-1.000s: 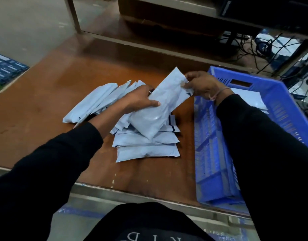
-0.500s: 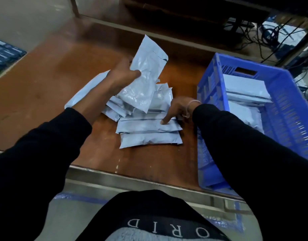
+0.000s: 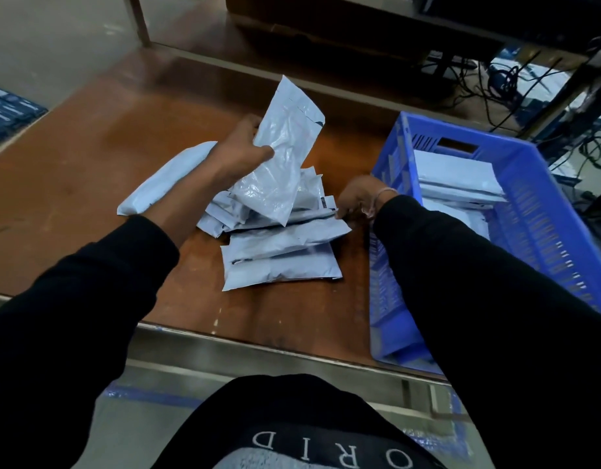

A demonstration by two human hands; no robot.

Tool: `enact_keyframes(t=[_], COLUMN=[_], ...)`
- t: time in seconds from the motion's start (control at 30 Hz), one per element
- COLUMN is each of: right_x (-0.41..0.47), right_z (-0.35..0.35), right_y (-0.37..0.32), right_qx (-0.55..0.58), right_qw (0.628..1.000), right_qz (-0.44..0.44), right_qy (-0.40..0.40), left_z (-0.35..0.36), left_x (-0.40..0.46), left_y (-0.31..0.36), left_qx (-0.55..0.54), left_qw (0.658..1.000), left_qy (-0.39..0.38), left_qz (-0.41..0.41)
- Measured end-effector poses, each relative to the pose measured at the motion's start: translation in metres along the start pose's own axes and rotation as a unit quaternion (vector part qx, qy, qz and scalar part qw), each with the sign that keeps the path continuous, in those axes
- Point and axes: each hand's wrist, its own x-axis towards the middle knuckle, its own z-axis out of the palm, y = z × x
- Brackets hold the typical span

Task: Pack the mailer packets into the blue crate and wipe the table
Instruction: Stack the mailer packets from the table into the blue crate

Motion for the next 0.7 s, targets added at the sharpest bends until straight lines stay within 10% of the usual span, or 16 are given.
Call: enact_keyframes(t=[0.7], right_x=[-0.028], right_z=[-0.012], right_y=[0.011], right_qx=[0.057], right_qw=[0.992], right_qz=[-0.096], right_qy=[0.057], left_z=[0.032], left_x=[-0.023], left_y=[0.002], left_qx=[0.005], left_qw=[0.999], left_qy=[0.041], left_qz=[-0.004])
